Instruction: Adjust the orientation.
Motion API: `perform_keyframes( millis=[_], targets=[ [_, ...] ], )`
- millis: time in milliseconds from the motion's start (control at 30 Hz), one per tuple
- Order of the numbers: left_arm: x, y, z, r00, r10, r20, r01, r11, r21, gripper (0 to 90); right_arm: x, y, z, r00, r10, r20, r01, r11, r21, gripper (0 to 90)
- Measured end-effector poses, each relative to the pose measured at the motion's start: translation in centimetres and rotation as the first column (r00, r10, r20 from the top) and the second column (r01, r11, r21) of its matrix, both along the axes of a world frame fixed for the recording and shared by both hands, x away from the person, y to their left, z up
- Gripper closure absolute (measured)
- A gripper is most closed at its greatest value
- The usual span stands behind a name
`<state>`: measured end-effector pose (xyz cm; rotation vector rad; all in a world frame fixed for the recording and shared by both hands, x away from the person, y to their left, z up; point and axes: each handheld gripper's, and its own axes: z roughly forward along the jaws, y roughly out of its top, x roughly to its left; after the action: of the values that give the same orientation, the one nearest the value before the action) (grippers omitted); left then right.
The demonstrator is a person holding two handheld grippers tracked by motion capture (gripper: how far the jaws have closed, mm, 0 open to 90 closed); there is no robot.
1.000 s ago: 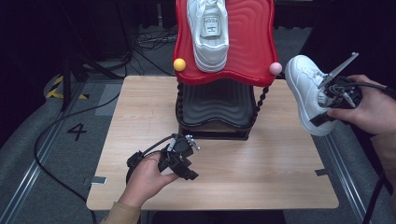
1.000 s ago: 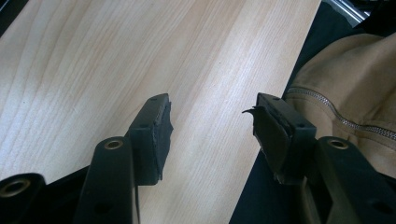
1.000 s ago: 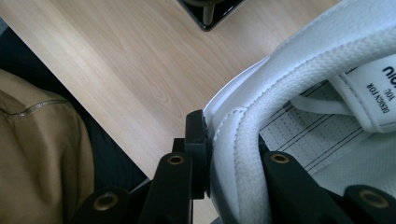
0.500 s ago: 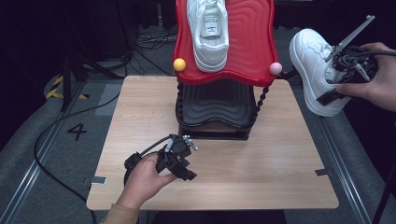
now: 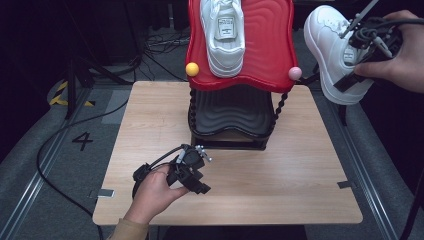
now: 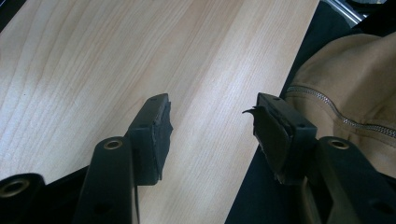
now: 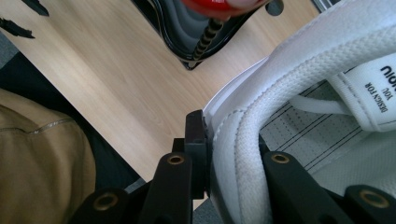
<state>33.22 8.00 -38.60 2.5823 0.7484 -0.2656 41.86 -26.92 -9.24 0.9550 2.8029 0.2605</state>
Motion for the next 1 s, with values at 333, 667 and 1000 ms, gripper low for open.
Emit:
perform_keyframes(
  millis=[333, 667, 1000],
  targets=[
    [0.1, 0.1, 0.0, 1.0, -0.009, -0.001, 0.009, 0.9999, -0.006, 46.9, 0.5, 2.9, 2.1, 0.9993, 0.021, 0.032, -0.021, 1.0, -0.003, 79.7],
    [-0.1, 0.8, 0.2, 1.0, 0.006, 0.0, -0.006, 0.9999, -0.013, 46.9, 1.3, 6.4, 2.7, 0.9966, 0.057, 0.059, -0.057, 0.998, 0.011, 79.6],
    [-0.7, 1.7, 0.2, 0.9994, 0.036, 0.0, -0.036, 0.9992, -0.019, 46.8, 2.5, 9.2, 2.8, 0.9946, 0.077, 0.07, -0.079, 0.996, 0.029, 79.6]
  ],
)
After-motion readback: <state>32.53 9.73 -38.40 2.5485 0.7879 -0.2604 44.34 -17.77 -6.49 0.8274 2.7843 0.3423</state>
